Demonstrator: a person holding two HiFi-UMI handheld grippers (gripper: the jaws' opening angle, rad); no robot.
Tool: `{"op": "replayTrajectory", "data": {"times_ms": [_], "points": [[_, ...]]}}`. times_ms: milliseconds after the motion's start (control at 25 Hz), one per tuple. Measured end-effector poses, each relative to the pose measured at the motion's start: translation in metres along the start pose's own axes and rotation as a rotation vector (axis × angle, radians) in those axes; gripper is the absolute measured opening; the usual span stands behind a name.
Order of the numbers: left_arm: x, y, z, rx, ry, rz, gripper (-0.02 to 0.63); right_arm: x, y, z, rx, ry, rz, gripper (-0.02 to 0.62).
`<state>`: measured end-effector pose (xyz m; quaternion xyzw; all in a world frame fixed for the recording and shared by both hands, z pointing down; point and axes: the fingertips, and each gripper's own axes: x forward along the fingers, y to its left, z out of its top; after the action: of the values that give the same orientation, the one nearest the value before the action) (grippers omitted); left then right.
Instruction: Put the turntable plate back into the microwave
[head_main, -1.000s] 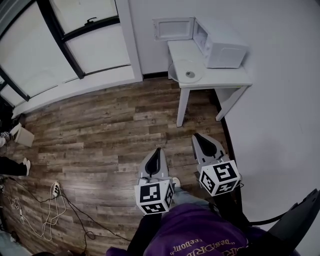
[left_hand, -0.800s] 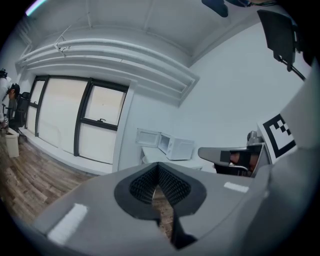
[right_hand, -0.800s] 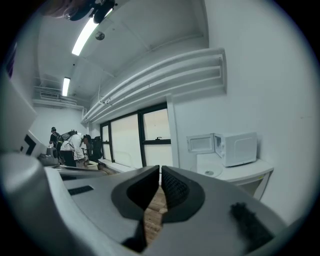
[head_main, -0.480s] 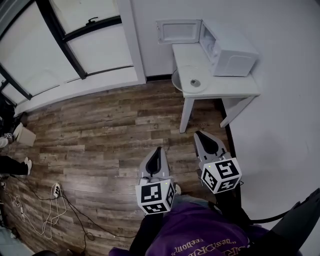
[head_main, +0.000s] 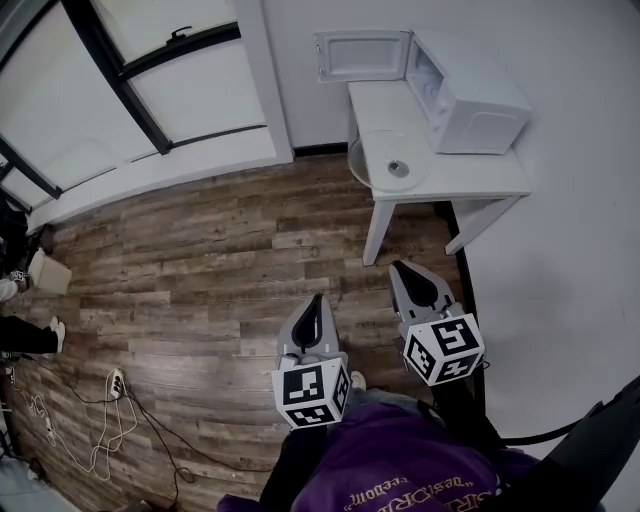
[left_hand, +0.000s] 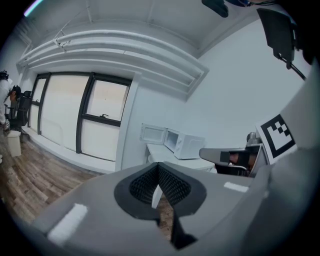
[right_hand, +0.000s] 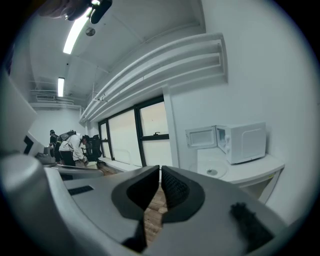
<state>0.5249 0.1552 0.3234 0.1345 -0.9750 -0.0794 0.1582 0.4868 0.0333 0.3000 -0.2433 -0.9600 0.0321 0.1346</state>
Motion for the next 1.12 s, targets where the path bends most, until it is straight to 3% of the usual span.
{"op": "replayTrajectory", "data": {"times_ms": [680, 1120], "points": [[0.143, 0.090, 0.071, 0.009, 0.004, -0.060, 0.003, 0.164, -0.030, 0.046, 0.017, -0.009, -0.055, 0.011], [0.188, 0.165, 0.095, 0.003, 0.002, -0.039, 0.003, 0.249, -0.017, 0.056, 0.017, 0.010, -0.059, 0.011]]}}
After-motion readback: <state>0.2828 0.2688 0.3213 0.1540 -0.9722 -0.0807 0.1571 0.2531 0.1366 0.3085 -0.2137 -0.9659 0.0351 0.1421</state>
